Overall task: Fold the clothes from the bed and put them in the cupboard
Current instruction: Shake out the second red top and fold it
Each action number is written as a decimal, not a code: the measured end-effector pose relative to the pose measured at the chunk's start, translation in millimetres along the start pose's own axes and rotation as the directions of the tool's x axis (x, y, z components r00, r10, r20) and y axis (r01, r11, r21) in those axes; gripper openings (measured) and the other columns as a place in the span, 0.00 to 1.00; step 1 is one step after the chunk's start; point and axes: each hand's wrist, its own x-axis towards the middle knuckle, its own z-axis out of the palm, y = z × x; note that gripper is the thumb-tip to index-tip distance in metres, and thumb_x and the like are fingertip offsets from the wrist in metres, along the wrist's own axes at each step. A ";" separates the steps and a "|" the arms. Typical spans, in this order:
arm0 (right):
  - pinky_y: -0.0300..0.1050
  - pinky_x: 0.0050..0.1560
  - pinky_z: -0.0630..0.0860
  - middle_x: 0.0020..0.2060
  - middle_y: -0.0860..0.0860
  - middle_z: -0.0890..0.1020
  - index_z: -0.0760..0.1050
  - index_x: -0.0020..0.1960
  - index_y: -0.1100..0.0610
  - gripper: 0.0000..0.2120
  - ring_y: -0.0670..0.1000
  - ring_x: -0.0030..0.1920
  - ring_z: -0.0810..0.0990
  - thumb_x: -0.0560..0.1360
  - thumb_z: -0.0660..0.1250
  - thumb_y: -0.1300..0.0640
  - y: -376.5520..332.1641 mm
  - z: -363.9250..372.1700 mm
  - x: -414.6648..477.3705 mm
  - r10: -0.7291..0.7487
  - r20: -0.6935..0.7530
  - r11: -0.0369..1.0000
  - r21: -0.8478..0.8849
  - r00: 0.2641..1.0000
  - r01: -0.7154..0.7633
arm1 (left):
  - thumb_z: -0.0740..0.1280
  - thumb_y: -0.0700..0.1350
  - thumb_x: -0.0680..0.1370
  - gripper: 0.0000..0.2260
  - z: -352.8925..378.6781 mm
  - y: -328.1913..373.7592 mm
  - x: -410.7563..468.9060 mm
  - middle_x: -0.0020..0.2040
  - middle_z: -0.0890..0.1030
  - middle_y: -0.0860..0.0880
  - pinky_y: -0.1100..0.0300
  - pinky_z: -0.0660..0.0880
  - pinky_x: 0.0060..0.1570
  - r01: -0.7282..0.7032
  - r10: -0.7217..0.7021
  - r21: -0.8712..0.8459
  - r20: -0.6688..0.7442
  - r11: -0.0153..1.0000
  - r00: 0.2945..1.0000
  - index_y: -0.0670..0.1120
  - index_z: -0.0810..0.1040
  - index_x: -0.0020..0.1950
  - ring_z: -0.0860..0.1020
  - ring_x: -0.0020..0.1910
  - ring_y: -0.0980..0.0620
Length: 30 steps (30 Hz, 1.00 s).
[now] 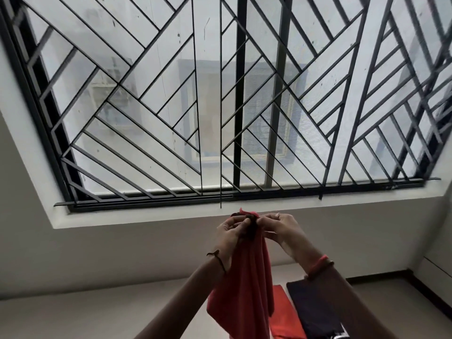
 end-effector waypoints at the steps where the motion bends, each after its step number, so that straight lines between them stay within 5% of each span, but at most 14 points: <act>1: 0.37 0.38 0.75 0.31 0.51 0.78 0.78 0.38 0.61 0.07 0.47 0.34 0.77 0.74 0.66 0.67 -0.6 -1.3 -1.0 0.030 0.031 0.999 0.044 0.999 -0.031 | 0.68 0.36 0.75 0.04 -2.3 0.4 0.0 0.36 0.83 0.48 0.59 0.78 0.43 -0.032 0.032 0.047 0.006 0.998 0.999 0.44 0.80 0.43 0.81 0.35 0.54; 11: 0.40 0.44 0.72 0.34 0.48 0.81 0.78 0.39 0.57 0.08 0.44 0.40 0.79 0.75 0.65 0.63 3.6 0.7 3.5 0.054 0.094 0.998 0.028 0.994 -0.057 | 0.71 0.38 0.73 0.04 -17.8 1.3 11.6 0.43 0.84 0.47 0.64 0.76 0.46 -0.312 0.295 0.495 0.114 0.811 0.949 0.45 0.82 0.46 0.80 0.41 0.57; 15: 0.34 0.41 0.76 0.35 0.50 0.84 0.82 0.38 0.58 0.04 0.43 0.39 0.82 0.72 0.71 0.62 2.1 -0.9 2.7 -0.016 0.149 0.998 -0.055 0.989 0.024 | 0.72 0.41 0.73 0.07 -19.7 0.3 16.6 0.38 0.82 0.56 0.63 0.76 0.45 -0.384 0.366 0.633 0.167 0.672 0.916 0.54 0.80 0.40 0.79 0.39 0.62; 20: 0.36 0.41 0.77 0.32 0.51 0.82 0.80 0.37 0.60 0.04 0.45 0.35 0.80 0.71 0.73 0.62 3.8 -6.9 7.6 -0.038 0.136 0.992 -0.113 0.990 0.054 | 0.71 0.39 0.74 0.04 -22.6 1.3 19.6 0.39 0.80 0.55 0.71 0.72 0.44 -0.464 0.380 0.676 0.283 0.573 0.881 0.42 0.83 0.47 0.78 0.40 0.67; 23: 0.33 0.36 0.75 0.28 0.48 0.81 0.80 0.37 0.61 0.06 0.42 0.31 0.78 0.72 0.71 0.64 1.2 -7.5 6.9 -0.059 0.168 0.988 -0.132 0.984 0.081 | 0.72 0.42 0.72 0.04 -26.1 5.3 22.9 0.40 0.79 0.52 0.61 0.74 0.44 -0.505 0.381 0.717 0.348 0.481 0.857 0.44 0.83 0.46 0.77 0.41 0.61; 27: 0.34 0.38 0.76 0.30 0.50 0.81 0.79 0.39 0.63 0.04 0.45 0.33 0.79 0.72 0.69 0.67 -6.2 -10.0 8.3 -0.088 0.222 0.987 -0.115 0.971 0.115 | 0.68 0.59 0.69 0.18 -31.0 16.8 28.7 0.54 0.79 0.53 0.59 0.64 0.52 -0.540 0.464 0.805 0.392 0.244 0.794 0.53 0.76 0.55 0.73 0.54 0.57; 30: 0.34 0.39 0.75 0.31 0.49 0.82 0.79 0.40 0.61 0.04 0.43 0.34 0.79 0.72 0.69 0.67 -13.7 -11.9 10.1 -0.105 0.258 0.980 -0.137 0.960 0.144 | 0.64 0.57 0.75 0.23 -28.9 33.8 30.0 0.70 0.70 0.55 0.59 0.56 0.66 -0.620 0.299 0.766 0.558 0.173 0.774 0.59 0.65 0.69 0.63 0.69 0.64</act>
